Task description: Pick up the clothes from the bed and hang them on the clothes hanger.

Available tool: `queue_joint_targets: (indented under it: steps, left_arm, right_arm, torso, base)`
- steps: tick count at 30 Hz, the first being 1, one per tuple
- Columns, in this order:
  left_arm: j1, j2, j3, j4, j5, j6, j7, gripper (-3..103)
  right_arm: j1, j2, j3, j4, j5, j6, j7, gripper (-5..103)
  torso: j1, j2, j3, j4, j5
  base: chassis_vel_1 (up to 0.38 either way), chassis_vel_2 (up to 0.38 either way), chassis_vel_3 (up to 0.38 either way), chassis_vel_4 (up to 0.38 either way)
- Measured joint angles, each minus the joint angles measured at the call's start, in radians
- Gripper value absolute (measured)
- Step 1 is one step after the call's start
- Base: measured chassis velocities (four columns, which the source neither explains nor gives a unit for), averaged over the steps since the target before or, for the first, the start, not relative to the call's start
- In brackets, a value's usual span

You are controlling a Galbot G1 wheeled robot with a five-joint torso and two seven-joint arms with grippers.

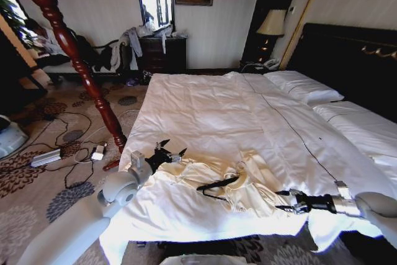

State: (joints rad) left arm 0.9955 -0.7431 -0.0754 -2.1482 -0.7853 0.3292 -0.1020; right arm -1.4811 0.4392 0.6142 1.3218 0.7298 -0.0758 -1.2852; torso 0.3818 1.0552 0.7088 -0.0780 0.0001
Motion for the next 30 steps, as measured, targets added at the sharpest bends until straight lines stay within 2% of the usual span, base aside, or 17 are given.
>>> queue_joint_targets:
  steps: [2,7,11,19,24,29,30]
  left_arm:
    - [-0.001,0.001,-0.001,-0.001,-0.001,0.001,-0.002,100]
    - [-0.012,-0.004,-0.022,0.036,0.002,0.025,-0.027,100]
    - [-0.016,-0.004,-0.043,0.103,0.031,0.045,-0.052,100]
    - [-0.022,0.004,-0.079,0.159,0.036,0.055,-0.082,100]
    - [-0.068,0.006,-0.128,0.227,0.019,0.079,-0.102,100]
    - [-0.109,0.015,-0.139,0.256,-0.004,0.087,-0.117,100]
    - [-0.114,0.018,-0.138,0.258,-0.006,0.087,-0.119,100]
  right_arm:
    - [0.001,0.002,-0.003,0.003,-0.006,-0.001,0.011,86]
    - [0.009,0.008,-0.032,0.035,0.015,0.007,0.129,95]
    - [0.010,0.008,-0.052,0.065,0.032,0.011,0.153,96]
    - [0.028,0.007,-0.098,0.074,0.012,0.002,0.155,97]
    - [0.062,0.015,-0.141,0.063,-0.008,0.002,0.158,99]
    - [0.087,0.024,-0.170,0.052,-0.011,0.004,0.153,95]
    - [0.092,0.026,-0.175,0.049,-0.011,0.005,0.147,86]
  torso:
    - [0.000,0.000,0.000,0.0000,0.0000]
    - [0.000,0.000,0.000,0.0000,-0.0001]
    - [0.000,0.000,0.000,0.0002,-0.0003]
    - [0.000,0.000,0.000,0.0000,-0.0004]
    - [0.000,0.000,0.000,0.0000,-0.0004]
    - [0.000,0.000,0.000,0.0000,-0.0002]
    - [0.000,0.000,0.000,-0.0001,-0.0002]
  base:
    - [0.000,0.000,0.000,0.000]
    - [0.000,0.000,0.000,0.000]
    - [0.000,0.000,0.000,0.000]
    - [0.000,0.000,0.000,0.000]
    - [0.000,0.000,0.000,0.000]
    - [0.000,0.000,0.000,0.000]
    - [0.000,0.000,0.000,0.000]
